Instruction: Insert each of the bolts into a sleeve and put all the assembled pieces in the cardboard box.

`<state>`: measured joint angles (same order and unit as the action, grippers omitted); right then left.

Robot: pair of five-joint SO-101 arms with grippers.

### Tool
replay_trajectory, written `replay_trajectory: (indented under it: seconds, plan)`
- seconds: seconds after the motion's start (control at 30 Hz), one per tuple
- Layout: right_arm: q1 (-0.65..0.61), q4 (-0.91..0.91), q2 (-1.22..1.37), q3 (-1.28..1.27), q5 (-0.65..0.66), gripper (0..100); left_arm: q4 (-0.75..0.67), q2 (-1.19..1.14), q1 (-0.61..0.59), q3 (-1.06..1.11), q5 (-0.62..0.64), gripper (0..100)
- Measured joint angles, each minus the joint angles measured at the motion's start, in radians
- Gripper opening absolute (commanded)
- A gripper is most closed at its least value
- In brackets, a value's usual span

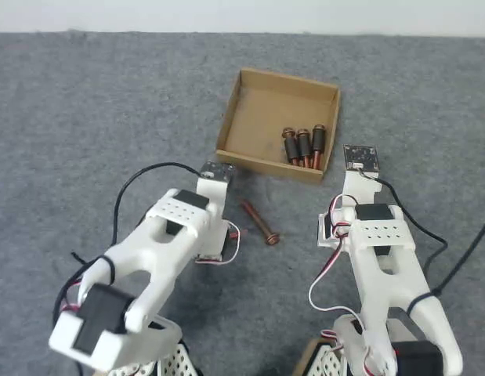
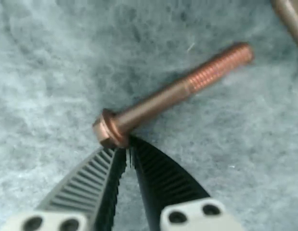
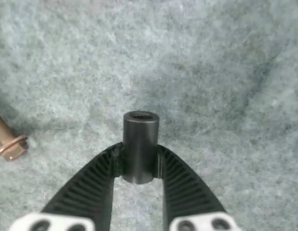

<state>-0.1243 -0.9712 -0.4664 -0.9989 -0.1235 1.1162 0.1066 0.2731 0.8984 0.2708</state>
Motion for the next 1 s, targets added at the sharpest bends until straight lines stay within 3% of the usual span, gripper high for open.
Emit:
replay_trajectory:
  seconds: [0.33, 0.53, 0.73, 1.0]
  plan:
    - [0.0, 0.0, 0.0, 0.0, 0.0, 0.7, -0.051, -0.084, -0.143, -0.14, 0.023, 1]
    - [0.0, 0.0, 0.0, 0.0, 0.0, 0.7, -0.17, -0.089, -0.152, -0.161, 0.133, 1]
    - [0.0, 0.0, 0.0, 0.0, 0.0, 0.7, -0.347, -0.097, -0.164, -0.161, 0.16, 1]
    - [0.0, 0.0, 0.0, 0.0, 0.0, 0.7, -0.377, -0.092, -0.164, -0.161, 0.16, 1]
